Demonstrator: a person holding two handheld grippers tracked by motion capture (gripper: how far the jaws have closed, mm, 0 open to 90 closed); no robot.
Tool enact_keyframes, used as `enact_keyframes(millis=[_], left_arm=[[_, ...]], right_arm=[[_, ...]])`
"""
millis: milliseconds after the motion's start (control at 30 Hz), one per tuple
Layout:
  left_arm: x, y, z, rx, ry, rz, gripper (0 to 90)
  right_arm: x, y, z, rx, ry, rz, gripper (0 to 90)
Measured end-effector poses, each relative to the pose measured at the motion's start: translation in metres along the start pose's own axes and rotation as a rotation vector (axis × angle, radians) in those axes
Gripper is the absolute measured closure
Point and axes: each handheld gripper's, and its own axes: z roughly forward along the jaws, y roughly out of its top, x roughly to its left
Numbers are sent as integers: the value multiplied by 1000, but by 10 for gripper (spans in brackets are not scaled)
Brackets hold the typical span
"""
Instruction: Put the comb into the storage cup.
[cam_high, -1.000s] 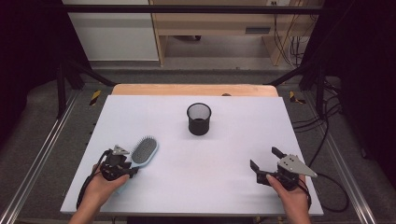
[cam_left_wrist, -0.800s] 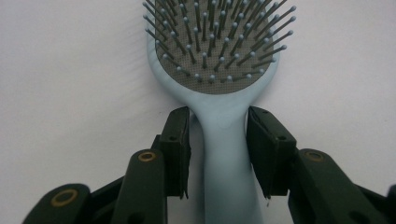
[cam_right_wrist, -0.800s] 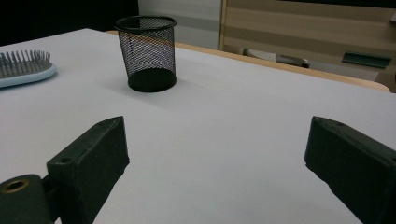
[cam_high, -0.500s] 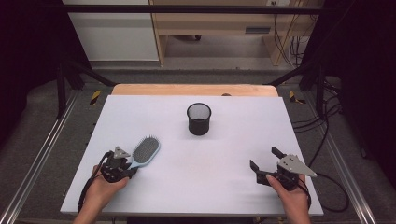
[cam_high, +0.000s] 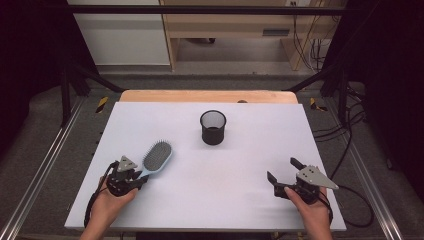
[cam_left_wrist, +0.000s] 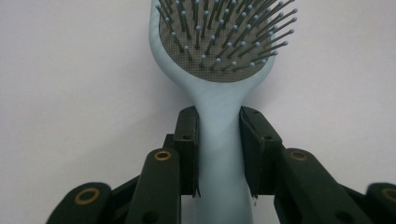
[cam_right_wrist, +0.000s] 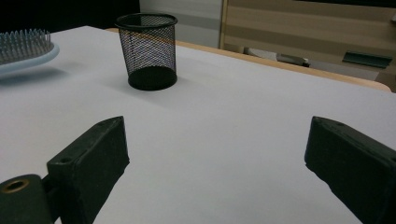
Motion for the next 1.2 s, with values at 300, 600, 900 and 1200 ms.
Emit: enact_keyframes(millis=[300,600,900,1200], left_arm=[[-3,16,9,-145,1,-25,692],[-4,15,2,-223,13,-13,692],[-16,11,0,-248,31,34,692],[-28,12,0,-265,7,31,693]], right_arm=[[4,0,3,7,11,-16,62],[9,1,6,5,21,-17,62],[8,2,3,-8,22,12,58],[9,2,3,-20,30,31,57]])
